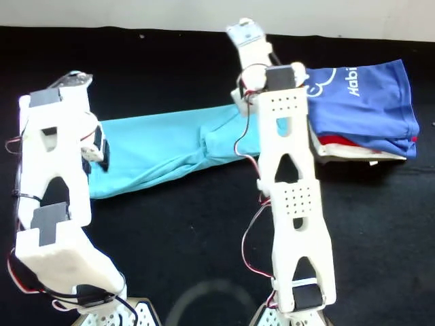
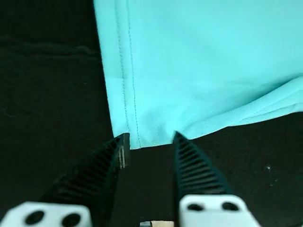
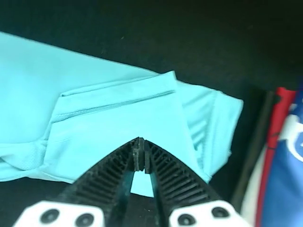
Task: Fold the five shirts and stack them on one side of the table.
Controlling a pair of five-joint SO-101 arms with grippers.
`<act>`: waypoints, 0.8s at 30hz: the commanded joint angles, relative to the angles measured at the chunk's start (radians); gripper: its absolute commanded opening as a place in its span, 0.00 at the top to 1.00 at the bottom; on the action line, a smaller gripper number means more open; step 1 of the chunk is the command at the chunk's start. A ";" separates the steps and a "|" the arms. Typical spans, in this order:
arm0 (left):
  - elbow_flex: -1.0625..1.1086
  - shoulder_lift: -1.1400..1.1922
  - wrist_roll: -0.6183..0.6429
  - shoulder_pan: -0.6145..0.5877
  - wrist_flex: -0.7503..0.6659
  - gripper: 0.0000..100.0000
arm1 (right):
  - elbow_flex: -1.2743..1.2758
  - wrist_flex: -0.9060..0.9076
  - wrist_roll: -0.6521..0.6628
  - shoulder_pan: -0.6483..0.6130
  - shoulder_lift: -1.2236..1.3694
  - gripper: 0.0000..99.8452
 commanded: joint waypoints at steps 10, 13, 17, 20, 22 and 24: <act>-0.460 0.427 0.106 -0.051 0.025 0.75 | 0.174 0.019 -0.006 0.028 -0.383 0.99; -0.572 0.516 0.120 -0.054 0.069 0.76 | 0.378 0.018 -0.006 0.028 -0.553 0.99; -0.685 0.604 0.120 -0.054 0.112 0.76 | 0.662 0.016 -0.003 0.028 -0.796 0.99; -0.714 0.656 0.121 -0.051 0.120 0.76 | 0.843 0.015 -0.003 0.028 -0.957 0.99; -0.716 0.682 0.121 -0.044 0.117 0.76 | 0.941 0.015 -0.002 0.028 -1.050 0.99; -0.716 0.697 0.121 -0.027 0.126 0.76 | 1.027 0.012 -0.002 0.028 -1.129 0.99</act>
